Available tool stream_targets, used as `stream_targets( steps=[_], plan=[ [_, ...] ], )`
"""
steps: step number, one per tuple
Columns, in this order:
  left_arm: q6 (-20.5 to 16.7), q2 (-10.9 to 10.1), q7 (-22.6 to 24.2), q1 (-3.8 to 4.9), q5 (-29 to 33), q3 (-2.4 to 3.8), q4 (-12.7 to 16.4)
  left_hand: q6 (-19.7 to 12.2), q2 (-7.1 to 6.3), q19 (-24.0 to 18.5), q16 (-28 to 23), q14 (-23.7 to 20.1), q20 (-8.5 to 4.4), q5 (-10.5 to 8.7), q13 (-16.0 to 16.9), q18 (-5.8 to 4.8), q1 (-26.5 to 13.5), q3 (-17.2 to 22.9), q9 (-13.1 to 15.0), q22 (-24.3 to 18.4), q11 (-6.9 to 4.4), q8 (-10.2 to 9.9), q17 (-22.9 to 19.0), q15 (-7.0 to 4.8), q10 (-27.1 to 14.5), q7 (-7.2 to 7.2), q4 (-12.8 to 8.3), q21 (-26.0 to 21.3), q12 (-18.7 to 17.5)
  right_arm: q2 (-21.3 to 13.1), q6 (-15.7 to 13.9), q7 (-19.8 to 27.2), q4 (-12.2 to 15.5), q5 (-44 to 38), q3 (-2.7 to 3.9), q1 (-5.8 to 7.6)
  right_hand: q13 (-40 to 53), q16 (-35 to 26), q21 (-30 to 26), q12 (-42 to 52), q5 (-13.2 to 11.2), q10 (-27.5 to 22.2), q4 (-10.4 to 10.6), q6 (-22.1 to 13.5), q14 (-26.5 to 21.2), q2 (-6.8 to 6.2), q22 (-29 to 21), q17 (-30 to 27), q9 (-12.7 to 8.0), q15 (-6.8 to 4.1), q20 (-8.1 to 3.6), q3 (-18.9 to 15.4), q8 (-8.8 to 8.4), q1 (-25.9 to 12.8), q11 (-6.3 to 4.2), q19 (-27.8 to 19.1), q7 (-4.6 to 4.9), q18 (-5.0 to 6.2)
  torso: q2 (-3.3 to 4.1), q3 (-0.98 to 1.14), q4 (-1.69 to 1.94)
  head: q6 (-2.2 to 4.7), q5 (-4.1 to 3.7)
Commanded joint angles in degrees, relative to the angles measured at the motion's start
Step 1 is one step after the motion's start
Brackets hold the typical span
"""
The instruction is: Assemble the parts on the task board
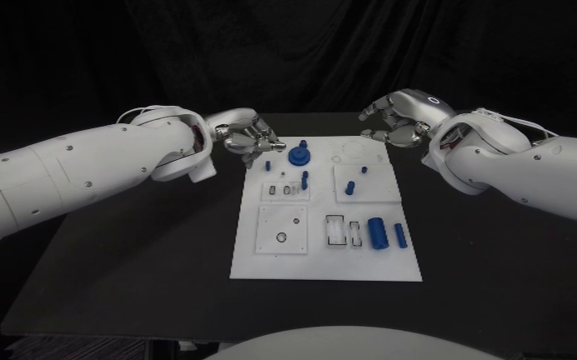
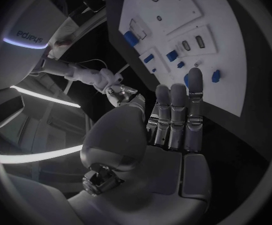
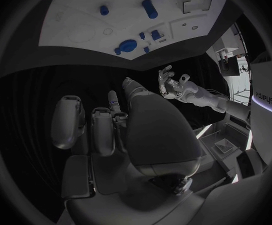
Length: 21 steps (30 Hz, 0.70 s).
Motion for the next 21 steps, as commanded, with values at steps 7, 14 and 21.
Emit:
stream_targets(
  steps=[7,14,21],
  plan=[
    [-1.0,3.6,-24.7,0.15,-7.8,0.07,1.8,5.0,-0.01,3.4,14.7,14.8,-1.44,0.27,31.1,-0.86,-3.4,-1.8,7.2,18.0,-1.83,4.9,29.9,-1.95,17.3,-1.97,-0.1,16.2,20.2,0.8,2.9,0.0,-1.2,2.7,0.06,-1.14,10.8,-0.1,-0.3,-0.2,0.4,2.7,0.6,0.9,3.7,0.3,9.8,6.5,-0.1,0.39,0.37,-0.1,0.23,0.0,0.55,-0.1,0.03,0.38,-0.38,1.0,-1.73,-2.54,1.62],
    [-0.6,7.0,-30.7,0.14,-8.0,0.07,1.4,3.9,-0.04,4.7,16.1,17.6,-2.41,1.35,35.6,-1.5,-4.5,-1.3,17.1,24.5,-2.93,10.9,34.7,-3.1,20.8,-3.25,-0.9,20.5,22.8,1.8,3.7,-0.1,-1.9,3.0,0.06,-1.37,10.7,-0.2,-0.3,-0.2,0.7,2.7,0.7,1.2,3.7,0.39,9.8,6.4,-0.1,0.45,0.41,-0.1,0.19,-0.1,0.6,-0.1,0.08,0.39,-0.48,1.56,-2.2,-2.98,1.28],
    [2.8,9.9,-34.3,0.05,-8.1,0.07,0.0,0.0,0.12,5.3,16.1,18.1,-2.63,0.83,36.5,-1.7,-6.9,-1.4,26.0,26.8,-3.05,14.3,35.4,-3.27,21.6,-3.34,-0.1,21.4,23.2,2.4,4.8,-0.6,-2.4,3.3,0.06,-1.43,10.4,-0.4,-0.7,-0.4,0.8,2.4,0.7,1.3,3.6,0.43,9.7,6.2,-0.1,0.47,0.43,-0.1,0.15,-0.2,0.64,-0.2,0.11,0.46,-0.62,1.49,-2.13,-2.98,-0.06]
  ],
)
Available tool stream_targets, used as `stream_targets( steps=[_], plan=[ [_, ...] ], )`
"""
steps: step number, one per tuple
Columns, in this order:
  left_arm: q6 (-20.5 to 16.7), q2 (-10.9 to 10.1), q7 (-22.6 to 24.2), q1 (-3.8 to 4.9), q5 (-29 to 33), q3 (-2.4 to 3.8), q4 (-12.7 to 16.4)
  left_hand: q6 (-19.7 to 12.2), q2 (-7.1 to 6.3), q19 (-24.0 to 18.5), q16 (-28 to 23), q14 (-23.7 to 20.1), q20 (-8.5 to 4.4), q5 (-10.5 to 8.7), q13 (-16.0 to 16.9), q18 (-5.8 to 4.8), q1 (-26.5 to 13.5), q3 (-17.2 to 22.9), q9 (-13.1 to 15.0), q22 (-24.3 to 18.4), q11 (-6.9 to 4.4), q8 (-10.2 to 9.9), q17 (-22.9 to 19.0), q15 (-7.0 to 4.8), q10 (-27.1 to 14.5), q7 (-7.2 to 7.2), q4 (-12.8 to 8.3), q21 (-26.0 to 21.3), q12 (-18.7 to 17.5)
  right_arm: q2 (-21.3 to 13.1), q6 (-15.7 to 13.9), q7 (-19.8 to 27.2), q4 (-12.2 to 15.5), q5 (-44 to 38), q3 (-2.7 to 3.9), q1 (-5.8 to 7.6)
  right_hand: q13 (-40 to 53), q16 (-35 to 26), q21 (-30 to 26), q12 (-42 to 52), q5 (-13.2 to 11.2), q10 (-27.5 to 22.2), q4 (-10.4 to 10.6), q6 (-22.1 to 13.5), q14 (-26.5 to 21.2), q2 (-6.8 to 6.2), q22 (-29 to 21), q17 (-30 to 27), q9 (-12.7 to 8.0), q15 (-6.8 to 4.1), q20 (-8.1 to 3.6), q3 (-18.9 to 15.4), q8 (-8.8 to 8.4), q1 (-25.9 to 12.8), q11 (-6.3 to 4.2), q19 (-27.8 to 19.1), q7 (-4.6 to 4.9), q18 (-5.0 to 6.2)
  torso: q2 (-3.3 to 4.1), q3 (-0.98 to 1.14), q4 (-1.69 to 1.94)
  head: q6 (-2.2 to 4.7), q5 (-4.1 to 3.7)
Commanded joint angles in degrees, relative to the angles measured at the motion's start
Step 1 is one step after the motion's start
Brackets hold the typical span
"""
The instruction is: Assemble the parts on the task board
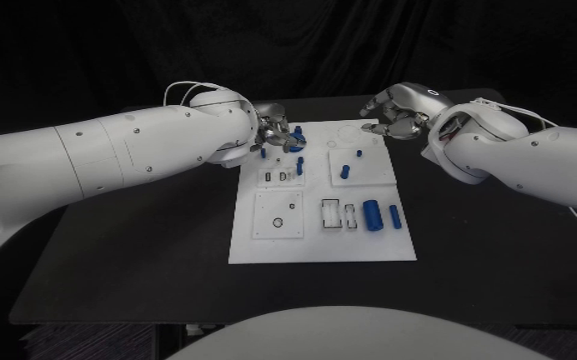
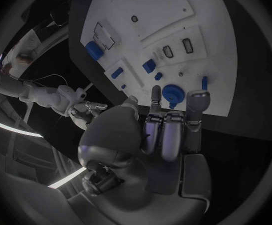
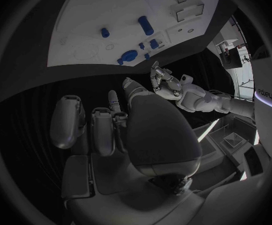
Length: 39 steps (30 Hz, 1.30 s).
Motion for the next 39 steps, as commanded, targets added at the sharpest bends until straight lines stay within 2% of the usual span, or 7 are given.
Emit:
stream_targets(
  steps=[1,6,11,19,24,29,39],
  plan=[
    [3.0,0.9,-5.1,0.02,-0.6,0.06,-0.7,-0.8,0.23,0.2,0.0,2.5,-0.07,-0.32,13.5,-0.72,-0.9,-0.1,1.1,0.2,-0.22,0.2,8.7,-0.27,4.4,0.05,0.5,0.0,0.1,0.3,1.7,-0.7,-0.3,0.5,0.04,-0.11,10.3,-0.3,-0.1,-0.3,0.4,2.3,0.4,0.5,3.6,0.47,9.7,6.2,-0.1,0.49,0.41,0.0,0.15,-0.2,0.42,-0.2,0.12,0.45,-0.01,0.08,-0.13,0.0,-0.84],
    [4.2,2.4,-7.9,-0.2,-0.6,0.05,-1.6,-1.0,0.32,0.6,0.0,2.7,-0.05,-0.03,13.6,-0.78,-1.4,-0.1,2.0,0.6,-0.21,0.2,9.0,-0.27,4.5,0.05,0.5,0.1,0.1,0.7,2.1,-0.6,-0.6,0.5,0.05,-0.14,10.2,-0.3,-0.2,-0.3,0.6,2.2,0.3,0.6,3.6,0.56,9.7,6.2,-0.1,0.51,0.43,0.1,0.1,-0.1,0.45,-0.2,0.14,0.46,-0.01,0.06,-0.17,0.0,-1.26],
    [4.1,2.7,-10.4,-0.47,-0.6,0.05,-1.4,-1.3,0.2,4.0,1.1,4.7,-0.5,1.42,15.1,-1.42,-1.5,0.6,5.5,4.7,-0.69,0.9,12.3,-0.77,6.0,-0.42,-0.3,2.5,1.3,1.2,1.0,0.6,-0.8,0.9,0.05,-0.26,10.6,0.0,0.5,-0.1,1.7,2.5,0.1,1.4,3.8,0.78,9.9,6.6,-0.2,0.6,0.52,0.3,0.02,0.3,0.58,0.1,0.19,0.35,-0.05,-0.08,-0.04,0.0,-1.53],
    [4.2,2.9,-12.1,-1.02,-0.6,0.05,-0.9,-1.1,-0.38,7.3,2.0,6.2,-1.33,2.14,15.1,-2.09,-1.9,1.5,10.6,8.5,-1.57,2.3,15.0,-1.66,6.0,-1.22,-1.0,4.7,1.3,1.3,0.9,1.1,-1.1,1.6,0.05,-0.49,10.5,0.1,0.6,-0.1,2.4,2.5,0.0,1.9,3.9,0.84,9.9,6.7,-0.2,0.62,0.55,0.5,-0.07,0.4,0.63,0.2,0.18,0.32,-0.18,-0.06,-0.03,0.0,-1.85],
    [4.7,3.1,-11.6,-1.47,-0.6,0.05,-0.6,-1.3,-0.43,7.7,2.0,6.2,-1.49,2.29,15.1,-2.19,-2.0,1.8,11.6,9.0,-1.69,2.4,15.0,-1.8,6.0,-1.33,-1.2,4.9,1.3,1.3,0.7,1.4,-1.0,1.7,0.05,-0.53,10.3,0.0,0.5,-0.2,2.5,2.4,0.1,1.9,3.8,0.85,9.9,6.6,-0.2,0.63,0.56,0.5,-0.08,0.5,0.65,0.2,0.19,0.34,-0.22,0.1,-0.27,0.0,-1.82],
    [4.5,3.3,-10.4,-2.22,-0.6,0.05,-1.0,-1.4,-0.47,7.7,2.0,6.2,-1.52,2.35,15.1,-2.18,-2.0,1.8,11.8,8.9,-1.7,2.3,15.0,-1.82,6.0,-1.31,-1.2,4.9,1.3,1.3,0.6,1.7,-0.7,1.7,0.05,-0.55,10.2,-0.1,0.5,-0.3,2.6,2.3,0.0,2.0,3.8,0.89,9.9,6.5,-0.2,0.64,0.56,0.6,-0.1,0.5,0.66,0.2,0.2,0.35,-0.47,0.0,0.16,0.0,-2.4],
    [3.5,3.6,-7.9,-3.39,-0.6,0.05,-1.5,-1.4,-0.42,7.6,2.0,6.2,-1.54,2.39,15.1,-2.13,-2.3,1.8,12.0,8.7,-1.67,2.3,15.0,-1.81,6.0,-1.28,-1.1,4.7,1.3,1.3,0.5,1.8,-0.8,1.7,0.05,-0.56,9.4,-0.5,0.2,-0.8,2.8,1.7,0.0,2.1,3.7,1.02,9.8,6.0,-0.2,0.68,0.59,0.7,-0.19,0.6,0.7,0.1,0.22,0.42,-0.33,-0.05,0.06,0.0,-2.47]
  ],
)
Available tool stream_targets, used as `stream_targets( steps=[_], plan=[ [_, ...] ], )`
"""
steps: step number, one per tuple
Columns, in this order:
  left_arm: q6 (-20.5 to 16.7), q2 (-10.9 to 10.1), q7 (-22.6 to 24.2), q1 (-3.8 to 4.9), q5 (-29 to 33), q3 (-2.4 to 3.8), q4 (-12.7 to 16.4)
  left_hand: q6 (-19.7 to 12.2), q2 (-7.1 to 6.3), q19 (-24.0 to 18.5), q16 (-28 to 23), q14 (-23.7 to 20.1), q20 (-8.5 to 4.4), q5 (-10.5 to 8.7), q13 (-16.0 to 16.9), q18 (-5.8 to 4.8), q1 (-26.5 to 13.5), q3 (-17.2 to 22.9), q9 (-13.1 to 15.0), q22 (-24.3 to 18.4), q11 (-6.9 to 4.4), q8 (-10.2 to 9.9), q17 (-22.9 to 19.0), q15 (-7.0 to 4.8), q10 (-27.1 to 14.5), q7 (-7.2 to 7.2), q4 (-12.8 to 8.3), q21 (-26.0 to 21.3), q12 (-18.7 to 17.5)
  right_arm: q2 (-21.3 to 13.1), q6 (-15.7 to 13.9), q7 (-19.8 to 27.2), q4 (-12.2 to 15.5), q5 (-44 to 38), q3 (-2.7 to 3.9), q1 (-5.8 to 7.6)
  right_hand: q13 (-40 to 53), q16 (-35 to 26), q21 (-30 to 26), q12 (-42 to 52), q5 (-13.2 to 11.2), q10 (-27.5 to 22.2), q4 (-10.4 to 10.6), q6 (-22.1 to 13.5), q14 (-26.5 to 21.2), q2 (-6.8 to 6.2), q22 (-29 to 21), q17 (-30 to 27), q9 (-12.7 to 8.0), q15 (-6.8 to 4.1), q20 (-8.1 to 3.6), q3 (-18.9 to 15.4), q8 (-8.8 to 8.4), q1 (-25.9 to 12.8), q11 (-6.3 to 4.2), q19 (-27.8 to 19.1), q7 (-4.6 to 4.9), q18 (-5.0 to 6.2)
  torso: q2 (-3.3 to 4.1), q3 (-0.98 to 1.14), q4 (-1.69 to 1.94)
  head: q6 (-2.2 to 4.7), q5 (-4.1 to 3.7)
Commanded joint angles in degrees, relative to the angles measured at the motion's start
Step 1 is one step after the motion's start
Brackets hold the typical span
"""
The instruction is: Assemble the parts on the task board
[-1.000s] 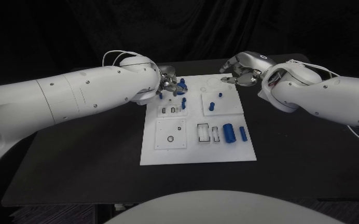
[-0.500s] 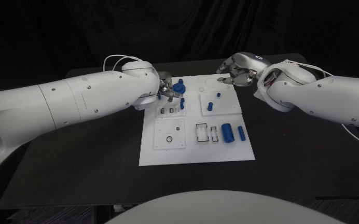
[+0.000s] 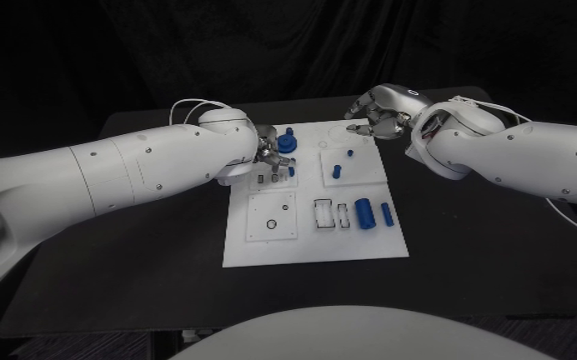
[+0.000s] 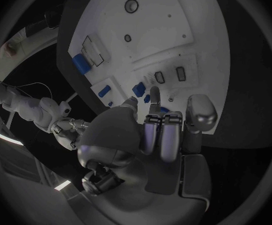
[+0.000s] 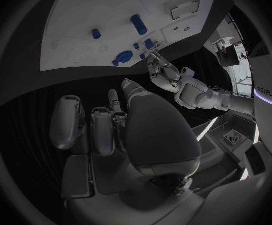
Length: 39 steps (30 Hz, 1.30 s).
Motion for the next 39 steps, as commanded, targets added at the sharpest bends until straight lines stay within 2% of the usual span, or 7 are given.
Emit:
stream_targets(
  steps=[1,6,12,16,20,35,39],
  plan=[
    [-0.8,0.1,2.7,-0.26,0.0,0.06,0.1,-0.1,-0.16,0.2,0.4,6.0,0.11,0.24,15.1,-0.36,-0.6,0.3,0.1,-0.1,-0.4,0.0,15.1,-0.49,5.8,-0.17,0.1,0.0,0.1,-0.1,-0.6,0.5,0.0,0.1,0.04,-0.14,9.4,-0.2,-0.3,-0.2,0.4,1.7,0.0,0.3,3.7,0.5,9.8,6.0,-0.1,0.27,0.17,0.4,-0.19,0.1,0.33,0.1,0.01,0.42,0.08,-0.02,0.0,-0.01,-0.24],
    [-1.4,0.2,3.5,-0.43,0.0,0.06,-0.3,-0.3,-0.21,0.1,0.3,6.0,0.11,0.19,15.1,-0.34,-0.9,0.3,0.4,-0.3,-0.36,-0.1,15.0,-0.46,5.8,-0.11,0.3,-0.1,0.1,-0.1,-0.4,0.4,-0.1,0.1,0.03,-0.15,9.2,-0.3,-0.4,-0.3,0.5,1.6,0.0,0.3,3.7,0.53,9.8,5.9,-0.1,0.28,0.17,0.4,-0.21,0.1,0.34,0.1,0.01,0.44,0.04,0.06,0.13,-0.01,-0.32],
    [-1.5,0.8,3.8,-0.52,0.0,0.06,-1.0,-0.4,-0.21,0.1,0.3,6.0,0.11,0.16,15.1,-0.34,-1.0,0.3,0.5,-0.3,-0.35,-0.1,14.9,-0.46,5.8,-0.1,0.3,-0.2,0.1,0.0,0.0,0.0,-0.3,0.1,0.03,-0.26,9.0,-0.5,-0.6,-0.5,0.6,1.4,0.1,0.4,3.6,0.59,9.7,5.6,-0.1,0.29,0.18,0.5,-0.26,0.1,0.37,0.0,0.02,0.48,-0.03,0.19,0.07,-0.01,-0.21],
    [-1.8,1.1,4.1,-0.57,0.0,0.06,-1.2,-0.4,-0.21,0.0,0.2,5.8,0.11,0.16,15.1,-0.29,-1.0,0.3,0.5,-0.5,-0.35,-0.1,14.6,-0.45,5.8,-0.1,0.3,-0.3,0.1,0.1,0.5,-0.3,-0.3,0.1,0.03,-0.32,8.8,-0.6,-0.8,-0.6,0.6,1.3,0.1,0.4,3.6,0.62,9.7,5.5,-0.1,0.3,0.19,0.5,-0.29,0.1,0.38,0.0,0.03,0.51,-0.08,0.14,-0.12,-0.01,-0.18],
    [-2.3,1.2,4.6,-0.61,0.0,0.06,-1.4,-0.4,-0.18,-0.2,0.1,5.7,0.12,0.22,15.1,-0.26,-1.0,0.4,0.8,-0.7,-0.32,-0.2,14.3,-0.43,5.8,-0.1,0.3,-0.5,0.1,0.1,0.9,-0.6,-0.4,0.1,0.03,-0.37,8.7,-0.8,-1.0,-0.7,0.6,1.2,0.0,0.4,3.5,0.65,9.6,5.3,-0.1,0.32,0.2,0.5,-0.34,0.1,0.41,-0.1,0.04,0.56,-0.14,0.05,-0.01,-0.01,-0.42],
    [-1.6,1.9,4.5,-0.93,0.0,0.06,-2.2,-0.5,-0.22,-0.4,0.0,5.5,0.16,0.73,15.1,-0.19,-0.7,0.8,1.6,-0.9,-0.33,-0.3,13.9,-0.4,5.8,-0.12,-0.1,-0.9,0.1,0.5,2.0,-1.4,-0.7,0.1,0.03,-0.42,8.2,-1.2,-1.4,-0.9,0.7,0.9,0.0,0.4,3.4,0.78,9.5,4.9,-0.2,0.38,0.24,0.7,-0.49,0.3,0.49,-0.2,0.09,0.64,-0.17,0.1,-0.1,-0.01,-0.48],
    [-1.6,2.0,4.4,-1.05,0.0,0.06,-2.5,-0.5,-0.26,-0.2,0.1,5.8,0.15,0.81,15.1,-0.25,-0.7,0.9,1.7,-0.6,-0.34,-0.3,14.5,-0.41,5.8,-0.14,-0.2,-0.7,0.1,0.5,2.2,-1.5,-0.7,0.1,0.03,-0.43,8.1,-1.3,-1.6,-1.0,0.7,0.8,0.0,0.4,3.4,0.78,9.4,4.8,-0.2,0.4,0.26,0.7,-0.54,0.3,0.51,-0.3,0.1,0.66,-0.12,0.1,-0.01,-0.01,-0.66]
  ],
)
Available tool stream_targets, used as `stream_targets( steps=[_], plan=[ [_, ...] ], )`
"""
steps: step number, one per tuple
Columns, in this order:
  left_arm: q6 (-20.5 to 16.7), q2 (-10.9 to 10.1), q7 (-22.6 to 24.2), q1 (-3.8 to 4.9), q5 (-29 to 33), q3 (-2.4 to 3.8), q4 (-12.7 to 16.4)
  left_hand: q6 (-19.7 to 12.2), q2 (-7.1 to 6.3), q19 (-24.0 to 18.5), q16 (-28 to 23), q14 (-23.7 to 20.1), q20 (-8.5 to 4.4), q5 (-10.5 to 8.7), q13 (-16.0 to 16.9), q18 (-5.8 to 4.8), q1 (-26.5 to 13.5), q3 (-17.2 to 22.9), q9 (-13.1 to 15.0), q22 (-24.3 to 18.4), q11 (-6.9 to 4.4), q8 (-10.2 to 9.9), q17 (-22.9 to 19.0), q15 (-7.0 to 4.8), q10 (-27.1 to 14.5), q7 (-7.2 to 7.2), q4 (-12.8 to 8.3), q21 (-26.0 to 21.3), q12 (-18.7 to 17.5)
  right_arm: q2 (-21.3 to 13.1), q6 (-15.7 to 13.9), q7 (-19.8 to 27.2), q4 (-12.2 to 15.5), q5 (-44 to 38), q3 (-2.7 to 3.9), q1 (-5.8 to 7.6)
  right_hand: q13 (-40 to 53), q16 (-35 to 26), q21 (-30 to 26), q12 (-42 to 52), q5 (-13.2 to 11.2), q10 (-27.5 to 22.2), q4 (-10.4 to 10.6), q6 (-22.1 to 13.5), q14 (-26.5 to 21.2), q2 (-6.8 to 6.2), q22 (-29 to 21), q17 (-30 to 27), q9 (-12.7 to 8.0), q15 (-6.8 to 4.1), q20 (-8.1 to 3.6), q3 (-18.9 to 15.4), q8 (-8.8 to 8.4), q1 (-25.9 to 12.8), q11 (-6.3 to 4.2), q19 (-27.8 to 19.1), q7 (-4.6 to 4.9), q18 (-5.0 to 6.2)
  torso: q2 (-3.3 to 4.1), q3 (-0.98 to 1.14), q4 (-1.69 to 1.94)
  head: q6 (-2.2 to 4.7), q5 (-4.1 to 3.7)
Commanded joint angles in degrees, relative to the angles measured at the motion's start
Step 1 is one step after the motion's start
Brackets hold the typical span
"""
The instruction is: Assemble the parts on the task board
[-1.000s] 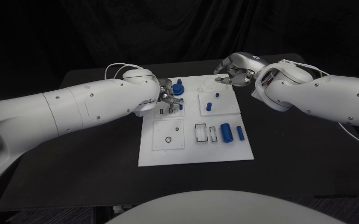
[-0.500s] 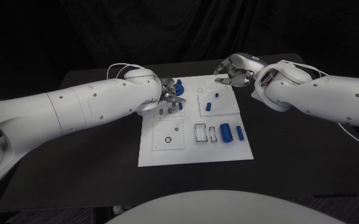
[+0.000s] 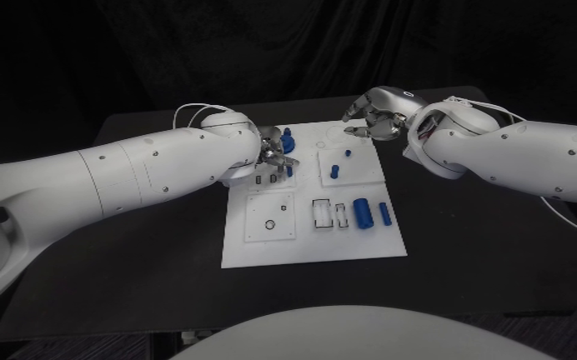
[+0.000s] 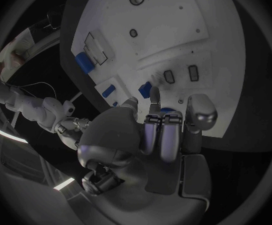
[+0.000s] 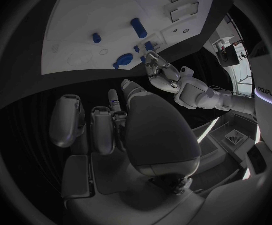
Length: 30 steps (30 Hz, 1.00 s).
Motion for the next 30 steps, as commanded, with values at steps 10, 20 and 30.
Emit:
stream_targets(
  steps=[10,20,30],
  plan=[
    [-0.2,0.6,0.8,-0.52,0.1,0.05,-0.8,-0.3,-0.26,-0.6,-0.1,5.4,0.15,0.59,15.1,-0.12,0.0,0.7,0.4,-0.6,-0.38,-0.4,13.7,-0.44,5.8,0.03,-0.3,-0.7,0.1,0.0,1.0,-1.3,0.0,-0.1,0.03,-0.17,8.0,-0.3,-0.3,-0.3,0.3,0.7,-0.1,0.4,3.4,0.55,9.4,4.7,-0.1,0.42,0.27,0.4,-0.36,0.1,0.54,-0.3,0.13,0.68,0.02,0.05,-0.03,-0.01,-0.32],
    [-0.3,1.0,1.3,-0.85,0.1,0.05,-1.6,-0.4,-0.34,-0.7,-0.2,5.4,0.14,1.19,15.1,-0.1,0.3,1.2,1.0,-0.7,-0.41,-0.7,13.6,-0.46,5.8,-0.01,-0.7,-0.9,0.1,0.0,1.3,-1.4,0.0,-0.1,0.03,-0.17,7.9,-0.4,-0.4,-0.4,0.4,0.6,-0.1,0.4,3.3,0.53,9.4,4.6,-0.1,0.44,0.29,0.5,-0.42,0.2,0.56,-0.3,0.15,0.69,0.0,0.06,0.05,-0.01,-0.41],
    [-0.3,1.5,2.0,-1.27,0.1,0.05,-2.6,-0.3,-0.41,-0.8,-0.1,5.4,0.11,1.84,15.1,-0.09,0.6,1.7,1.5,-0.7,-0.47,-0.8,13.7,-0.5,5.8,-0.08,-1.2,-1.1,0.1,-0.1,1.7,-1.7,0.1,-0.1,0.03,-0.17,7.6,-0.6,-0.6,-0.6,0.4,0.4,-0.2,0.4,3.3,0.51,9.3,4.3,-0.1,0.46,0.32,0.5,-0.54,0.3,0.58,-0.4,0.18,0.74,-0.01,0.06,0.02,-0.01,-0.8]
  ],
)
